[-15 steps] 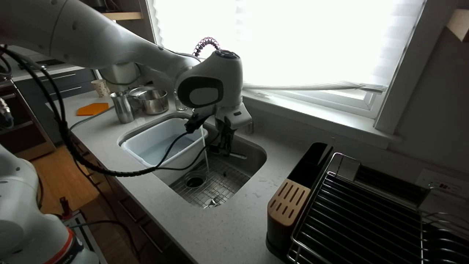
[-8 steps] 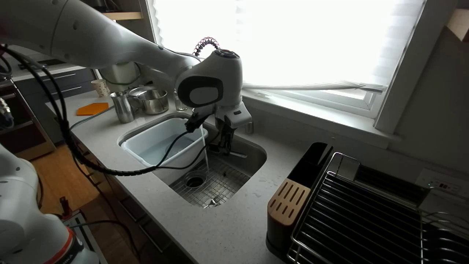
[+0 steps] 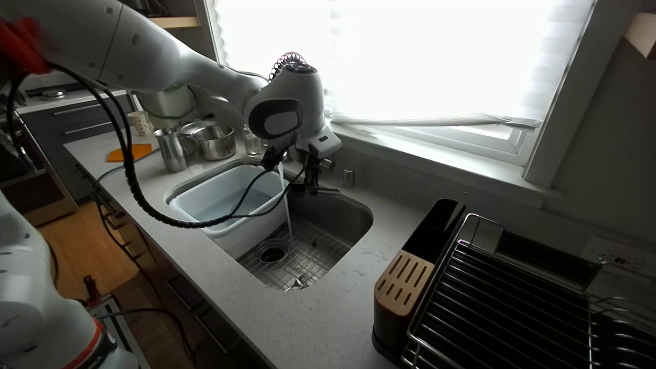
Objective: Place the black ladle under the running faucet then put it back on the counter.
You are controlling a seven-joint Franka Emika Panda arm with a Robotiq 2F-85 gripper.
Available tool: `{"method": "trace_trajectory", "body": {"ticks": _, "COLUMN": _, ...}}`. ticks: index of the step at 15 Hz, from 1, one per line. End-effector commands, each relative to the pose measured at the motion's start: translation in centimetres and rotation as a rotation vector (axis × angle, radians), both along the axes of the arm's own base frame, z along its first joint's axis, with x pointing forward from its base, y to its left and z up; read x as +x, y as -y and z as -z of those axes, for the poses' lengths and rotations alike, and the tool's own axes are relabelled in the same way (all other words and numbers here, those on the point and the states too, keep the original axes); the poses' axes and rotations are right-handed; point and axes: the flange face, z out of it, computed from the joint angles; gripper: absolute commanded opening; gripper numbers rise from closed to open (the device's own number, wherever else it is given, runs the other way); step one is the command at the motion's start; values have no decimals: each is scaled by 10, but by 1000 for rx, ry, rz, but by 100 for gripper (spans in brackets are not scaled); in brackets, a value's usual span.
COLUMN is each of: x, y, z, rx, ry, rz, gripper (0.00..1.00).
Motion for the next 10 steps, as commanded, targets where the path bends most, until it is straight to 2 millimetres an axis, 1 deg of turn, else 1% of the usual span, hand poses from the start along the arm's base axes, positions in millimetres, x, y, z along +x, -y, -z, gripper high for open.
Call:
{"method": "trace_trajectory", "body": {"ticks": 1, "x": 14, "y": -18, "z": 10, "rx": 49, "ry": 26, "rz": -48, "gripper": 6}}
{"method": "trace_trajectory", "body": {"ticks": 4, "x": 18, "y": -26, "z": 13, "rx": 76, "ry": 47, "rz": -78, "gripper": 6}}
{"method": "trace_trajectory", "body": {"ticks": 10, "x": 21, "y": -33, "z": 16, "rx": 137, "ry": 89, "rz": -91, "gripper": 6}}
